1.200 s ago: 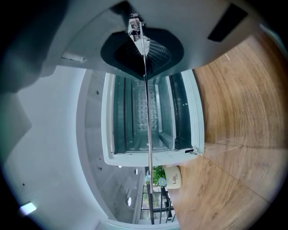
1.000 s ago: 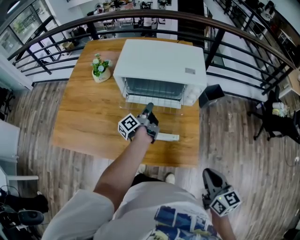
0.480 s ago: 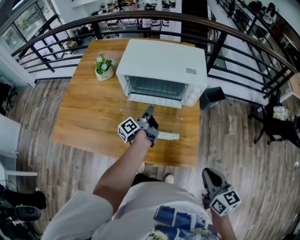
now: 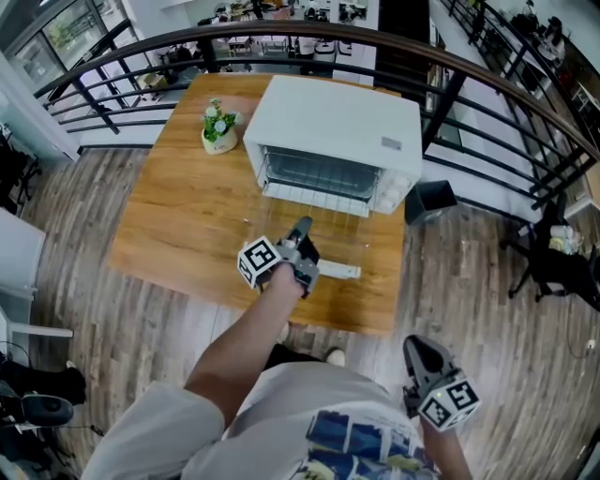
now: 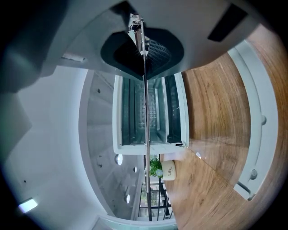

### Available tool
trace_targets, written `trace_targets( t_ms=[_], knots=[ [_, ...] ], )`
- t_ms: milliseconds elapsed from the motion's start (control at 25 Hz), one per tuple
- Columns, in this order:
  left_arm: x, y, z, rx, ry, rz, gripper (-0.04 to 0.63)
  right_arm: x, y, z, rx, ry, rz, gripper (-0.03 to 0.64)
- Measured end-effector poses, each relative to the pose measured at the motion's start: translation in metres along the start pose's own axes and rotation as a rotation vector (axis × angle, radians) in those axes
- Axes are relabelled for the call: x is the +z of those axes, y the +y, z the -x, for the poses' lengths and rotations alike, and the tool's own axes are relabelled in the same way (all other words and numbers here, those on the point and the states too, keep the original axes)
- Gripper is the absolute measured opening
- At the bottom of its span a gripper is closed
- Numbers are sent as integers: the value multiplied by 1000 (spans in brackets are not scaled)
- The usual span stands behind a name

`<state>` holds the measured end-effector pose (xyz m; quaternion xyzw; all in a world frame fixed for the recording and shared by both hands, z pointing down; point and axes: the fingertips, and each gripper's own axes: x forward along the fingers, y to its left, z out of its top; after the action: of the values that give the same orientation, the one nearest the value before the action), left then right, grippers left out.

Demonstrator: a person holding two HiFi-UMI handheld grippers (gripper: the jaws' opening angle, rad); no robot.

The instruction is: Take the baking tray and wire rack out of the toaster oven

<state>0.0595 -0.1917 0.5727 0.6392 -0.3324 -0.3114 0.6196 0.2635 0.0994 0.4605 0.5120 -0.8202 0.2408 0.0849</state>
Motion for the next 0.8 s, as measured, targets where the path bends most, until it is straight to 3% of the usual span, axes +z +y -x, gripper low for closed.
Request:
trace_targets(
  t_ms=[800],
  knots=[
    [-12, 4, 40, 6, -11, 27, 2, -2, 2, -6, 80, 32, 16, 11]
  ],
)
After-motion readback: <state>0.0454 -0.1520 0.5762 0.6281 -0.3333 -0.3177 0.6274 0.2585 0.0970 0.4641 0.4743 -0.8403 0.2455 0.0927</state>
